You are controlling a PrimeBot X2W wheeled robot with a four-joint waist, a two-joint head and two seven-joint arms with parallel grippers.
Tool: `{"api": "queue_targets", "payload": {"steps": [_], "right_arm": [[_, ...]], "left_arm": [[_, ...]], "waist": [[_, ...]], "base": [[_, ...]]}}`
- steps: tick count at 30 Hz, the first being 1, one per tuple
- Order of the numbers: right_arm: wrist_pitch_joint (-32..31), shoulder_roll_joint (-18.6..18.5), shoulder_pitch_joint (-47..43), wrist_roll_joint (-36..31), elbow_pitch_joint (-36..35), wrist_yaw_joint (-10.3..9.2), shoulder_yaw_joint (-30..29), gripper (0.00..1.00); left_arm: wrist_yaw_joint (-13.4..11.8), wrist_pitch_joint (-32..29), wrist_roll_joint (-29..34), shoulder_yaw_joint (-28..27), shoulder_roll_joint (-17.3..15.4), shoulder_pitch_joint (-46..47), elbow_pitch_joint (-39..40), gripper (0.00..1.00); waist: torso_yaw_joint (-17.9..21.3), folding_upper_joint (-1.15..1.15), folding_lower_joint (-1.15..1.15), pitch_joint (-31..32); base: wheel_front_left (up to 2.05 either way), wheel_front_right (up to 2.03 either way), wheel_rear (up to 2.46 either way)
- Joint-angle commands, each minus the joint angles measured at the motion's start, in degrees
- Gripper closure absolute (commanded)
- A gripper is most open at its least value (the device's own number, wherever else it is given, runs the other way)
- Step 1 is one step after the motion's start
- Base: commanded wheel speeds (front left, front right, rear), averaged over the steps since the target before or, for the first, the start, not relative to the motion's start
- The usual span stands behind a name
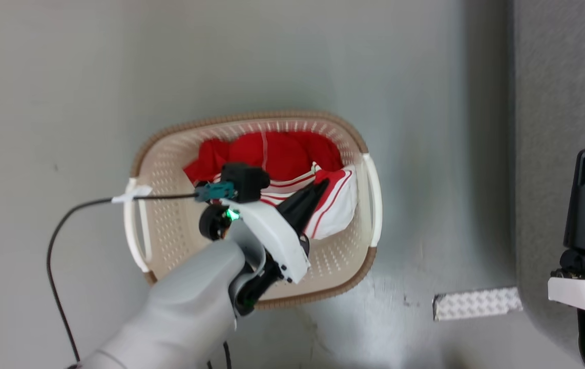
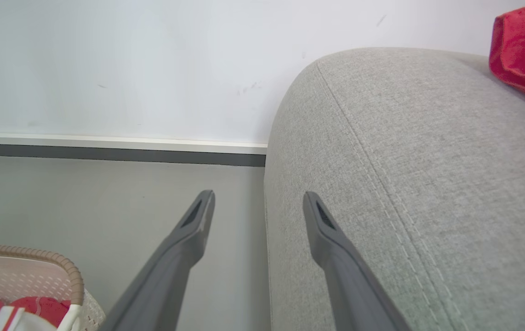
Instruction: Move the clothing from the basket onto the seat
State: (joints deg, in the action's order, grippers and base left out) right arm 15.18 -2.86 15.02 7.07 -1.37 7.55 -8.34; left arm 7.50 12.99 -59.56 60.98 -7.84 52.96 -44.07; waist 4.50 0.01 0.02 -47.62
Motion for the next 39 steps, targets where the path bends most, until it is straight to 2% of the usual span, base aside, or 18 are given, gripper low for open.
{"api": "queue_targets", "payload": {"steps": [1, 7, 10, 24, 32, 39], "right_arm": [[-0.07, -0.06, -0.84, 0.33, 0.97, -0.11, -0.41, 0.00], [-0.07, -0.08, -2.16, 0.13, 2.77, -0.11, -0.83, 0.00], [-0.07, -0.07, -2.63, 0.19, 3.60, -0.11, -0.95, 0.00], [-0.07, -0.08, -6.45, 0.98, 7.79, -0.11, 1.07, 0.00], [-0.07, -0.09, -8.74, 1.20, 9.99, -0.11, 3.72, 0.00], [-0.07, -0.08, -10.81, 1.40, 11.25, -0.11, 5.02, 0.00]], "left_arm": [[-0.07, 1.00, -2.89, 0.07, -1.14, -2.10, 2.88, 1.00], [-0.04, 2.07, -7.76, -0.68, -3.23, -5.64, 10.10, 1.00], [-0.04, 2.12, -8.54, -2.80, -4.19, -7.65, 13.71, 1.00], [-0.03, 2.15, -1.99, -19.32, -4.68, -21.07, 26.36, 1.00], [-0.05, 2.15, 3.59, -27.58, -2.92, -27.33, 32.04, 1.00], [-0.29, 2.16, 3.85, -31.18, -1.72, -30.19, 36.49, 1.00]], "waist": [[-0.32, -0.01, -0.02, 4.33], [-0.54, -0.01, -0.02, 9.65], [-0.49, -0.01, -0.02, 12.38], [0.06, -0.01, -0.02, 25.45], [0.98, -0.01, -0.02, 32.81], [1.96, -0.01, -0.02, 37.20]], "base": [[0.00, 0.00, 0.00], [0.00, 0.00, 0.00], [0.00, 0.00, 0.00], [0.00, 0.00, 0.00], [0.00, 0.00, 0.00], [0.00, 0.00, 0.00]]}}
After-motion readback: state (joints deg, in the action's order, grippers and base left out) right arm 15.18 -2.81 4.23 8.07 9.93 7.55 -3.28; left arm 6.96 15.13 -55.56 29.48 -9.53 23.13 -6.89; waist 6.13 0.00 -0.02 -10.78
